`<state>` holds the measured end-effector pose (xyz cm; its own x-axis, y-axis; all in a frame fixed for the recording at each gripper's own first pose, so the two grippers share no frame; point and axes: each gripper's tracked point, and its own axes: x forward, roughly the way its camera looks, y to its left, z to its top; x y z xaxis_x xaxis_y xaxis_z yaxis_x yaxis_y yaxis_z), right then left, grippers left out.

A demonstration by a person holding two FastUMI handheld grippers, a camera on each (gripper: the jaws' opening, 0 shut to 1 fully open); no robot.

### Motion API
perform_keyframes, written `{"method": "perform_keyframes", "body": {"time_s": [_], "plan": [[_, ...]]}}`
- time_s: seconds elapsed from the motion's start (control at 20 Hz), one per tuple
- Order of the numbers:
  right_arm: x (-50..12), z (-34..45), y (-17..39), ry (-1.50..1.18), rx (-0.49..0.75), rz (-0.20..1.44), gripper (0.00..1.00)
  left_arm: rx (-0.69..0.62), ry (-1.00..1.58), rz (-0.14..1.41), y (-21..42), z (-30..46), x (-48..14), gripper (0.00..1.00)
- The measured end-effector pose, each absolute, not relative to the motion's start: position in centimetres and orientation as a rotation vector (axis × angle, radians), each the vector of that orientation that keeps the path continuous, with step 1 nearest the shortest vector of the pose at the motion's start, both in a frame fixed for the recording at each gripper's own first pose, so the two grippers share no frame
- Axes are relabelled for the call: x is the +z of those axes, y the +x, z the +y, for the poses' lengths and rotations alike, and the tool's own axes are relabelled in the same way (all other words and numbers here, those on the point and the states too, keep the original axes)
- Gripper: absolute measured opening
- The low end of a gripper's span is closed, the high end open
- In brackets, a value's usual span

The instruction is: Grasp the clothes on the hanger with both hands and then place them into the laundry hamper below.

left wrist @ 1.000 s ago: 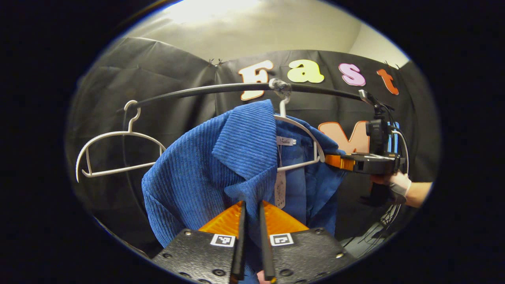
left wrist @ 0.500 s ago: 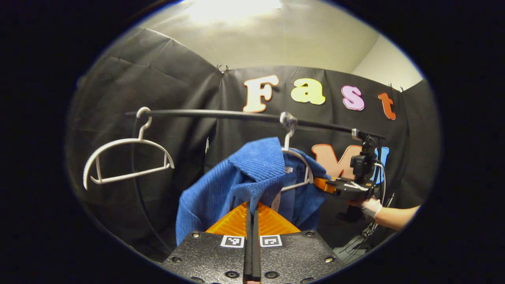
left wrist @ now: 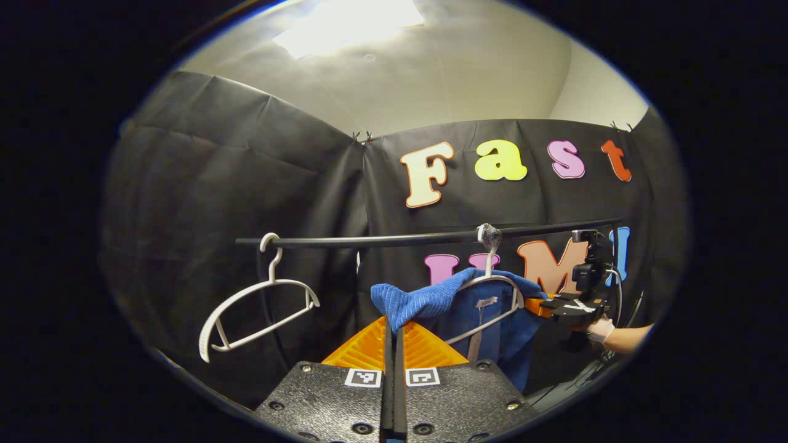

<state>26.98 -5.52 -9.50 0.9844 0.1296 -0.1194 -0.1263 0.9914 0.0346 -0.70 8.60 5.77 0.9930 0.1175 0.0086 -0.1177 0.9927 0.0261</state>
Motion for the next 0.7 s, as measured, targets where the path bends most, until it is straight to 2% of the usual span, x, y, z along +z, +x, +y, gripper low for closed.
{"method": "perform_keyframes", "body": {"time_s": [0.25, 0.7], "plan": [[-9.1, -4.8, 26.8, 0.006, 0.141, 0.113, 0.17, 0.142, -0.001, -0.018, -0.2, 12.1, 7.1, 0.00], [-9.3, -4.4, 26.6, 0.019, 0.165, 0.117, 0.17, 0.163, 0.152, -0.025, 3.1, 16.2, 6.8, 0.00]]}}
